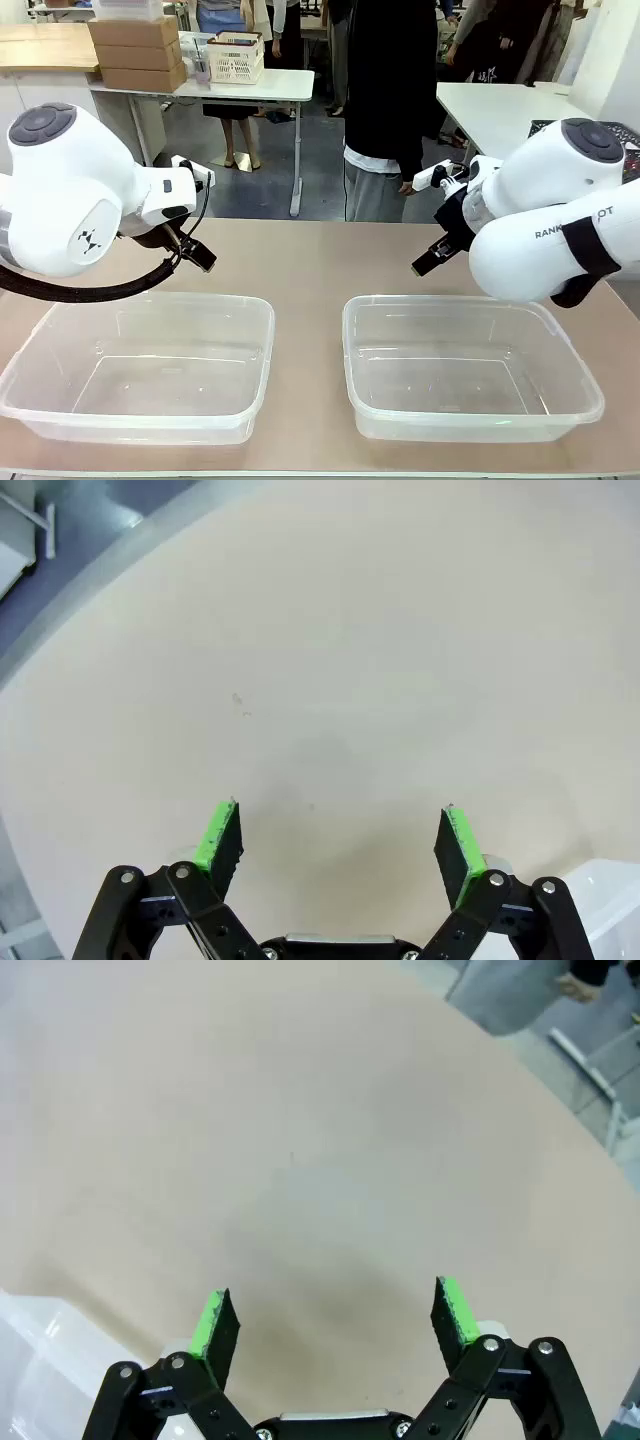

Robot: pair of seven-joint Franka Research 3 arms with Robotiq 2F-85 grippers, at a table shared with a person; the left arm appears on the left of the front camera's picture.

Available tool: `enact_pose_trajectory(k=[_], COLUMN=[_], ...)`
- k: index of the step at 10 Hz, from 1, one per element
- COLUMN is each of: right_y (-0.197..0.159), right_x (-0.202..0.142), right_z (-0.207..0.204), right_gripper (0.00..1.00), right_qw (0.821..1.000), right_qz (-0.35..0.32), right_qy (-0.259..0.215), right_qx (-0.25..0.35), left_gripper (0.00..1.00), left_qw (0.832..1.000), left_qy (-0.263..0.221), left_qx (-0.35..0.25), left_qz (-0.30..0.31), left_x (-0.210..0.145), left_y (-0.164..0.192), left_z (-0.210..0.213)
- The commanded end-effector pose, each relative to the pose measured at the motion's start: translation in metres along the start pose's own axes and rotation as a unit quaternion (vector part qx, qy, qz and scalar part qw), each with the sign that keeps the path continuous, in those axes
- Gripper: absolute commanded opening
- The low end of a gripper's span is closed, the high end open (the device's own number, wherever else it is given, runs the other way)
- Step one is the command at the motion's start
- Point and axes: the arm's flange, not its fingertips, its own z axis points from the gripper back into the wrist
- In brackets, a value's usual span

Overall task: Sort the waste into each basket.
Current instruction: Pick up the Organizing box on the left side of the table and lift it.

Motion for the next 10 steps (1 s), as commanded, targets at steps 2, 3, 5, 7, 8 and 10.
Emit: enact_pose_trajectory(k=[2, 3, 5, 7, 8, 10], right_y=[0.0000, 0.0000, 0.0000, 0.0000, 0.0000, 0.0000], right_x=[0.0000, 0.0000, 0.0000, 0.0000, 0.0000, 0.0000], right_z=[0.0000, 0.0000, 0.0000, 0.0000, 0.0000, 0.0000], right_gripper=[1.00, 1.00, 1.00, 1.00, 1.00, 1.00], right_qw=[1.000, 1.000, 1.000, 1.000, 1.000, 1.000], right_qz=[0.000, 0.000, 0.000, 0.000, 0.000, 0.000], right_qy=[0.000, 0.000, 0.000, 0.000, 0.000, 0.000], right_qx=[0.000, 0.000, 0.000, 0.000, 0.000, 0.000], left_gripper=[1.00, 1.00, 1.00, 1.00, 1.00, 1.00], left_qw=[1.000, 1.000, 1.000, 1.000, 1.000, 1.000], left_qy=[0.000, 0.000, 0.000, 0.000, 0.000, 0.000], left_qx=[0.000, 0.000, 0.000, 0.000, 0.000, 0.000], left_qz=[0.000, 0.000, 0.000, 0.000, 0.000, 0.000], left_x=[0.0000, 0.0000, 0.0000, 0.0000, 0.0000, 0.0000], left_y=[0.0000, 0.0000, 0.0000, 0.0000, 0.0000, 0.0000], left_z=[0.0000, 0.0000, 0.0000, 0.0000, 0.0000, 0.0000])
